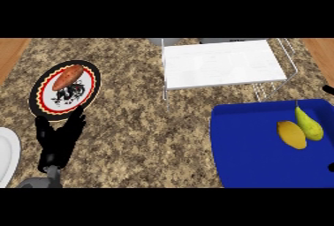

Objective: Pick the lemon from the tray and place it in the tiered shelf

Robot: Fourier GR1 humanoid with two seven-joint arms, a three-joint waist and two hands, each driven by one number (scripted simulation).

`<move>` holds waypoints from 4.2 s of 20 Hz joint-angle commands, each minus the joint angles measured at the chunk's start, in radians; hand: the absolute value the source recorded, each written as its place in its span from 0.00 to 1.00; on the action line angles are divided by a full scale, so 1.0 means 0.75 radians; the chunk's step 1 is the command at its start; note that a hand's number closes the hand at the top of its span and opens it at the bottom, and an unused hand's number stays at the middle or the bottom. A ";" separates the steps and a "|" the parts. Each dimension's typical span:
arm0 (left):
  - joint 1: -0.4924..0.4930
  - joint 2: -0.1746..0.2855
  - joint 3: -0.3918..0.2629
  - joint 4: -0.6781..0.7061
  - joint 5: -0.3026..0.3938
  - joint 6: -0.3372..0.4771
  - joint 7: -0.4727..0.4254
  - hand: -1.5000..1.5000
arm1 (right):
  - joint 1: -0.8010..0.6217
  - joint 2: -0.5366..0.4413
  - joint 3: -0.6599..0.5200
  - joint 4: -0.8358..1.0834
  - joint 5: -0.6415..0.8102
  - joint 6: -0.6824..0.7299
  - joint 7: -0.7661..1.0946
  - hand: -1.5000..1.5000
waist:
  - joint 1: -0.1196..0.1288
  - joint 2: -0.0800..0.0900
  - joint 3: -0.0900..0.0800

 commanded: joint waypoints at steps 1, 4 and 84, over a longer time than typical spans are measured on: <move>0.046 0.043 0.031 -0.008 0.026 -0.056 0.058 0.50 | -0.076 0.083 0.107 0.039 0.157 -0.034 0.080 0.00 | 0.015 0.010 -0.007; 0.003 0.010 0.046 -0.011 0.023 -0.037 0.074 0.50 | 0.107 0.037 0.011 -0.039 0.181 0.014 0.008 0.00 | -0.008 0.007 -0.007; 0.011 -0.103 0.153 -0.059 -0.141 -0.126 0.127 0.50 | -0.803 1.113 0.652 -0.831 0.773 0.149 1.380 1.00 | 0.001 -0.001 -0.009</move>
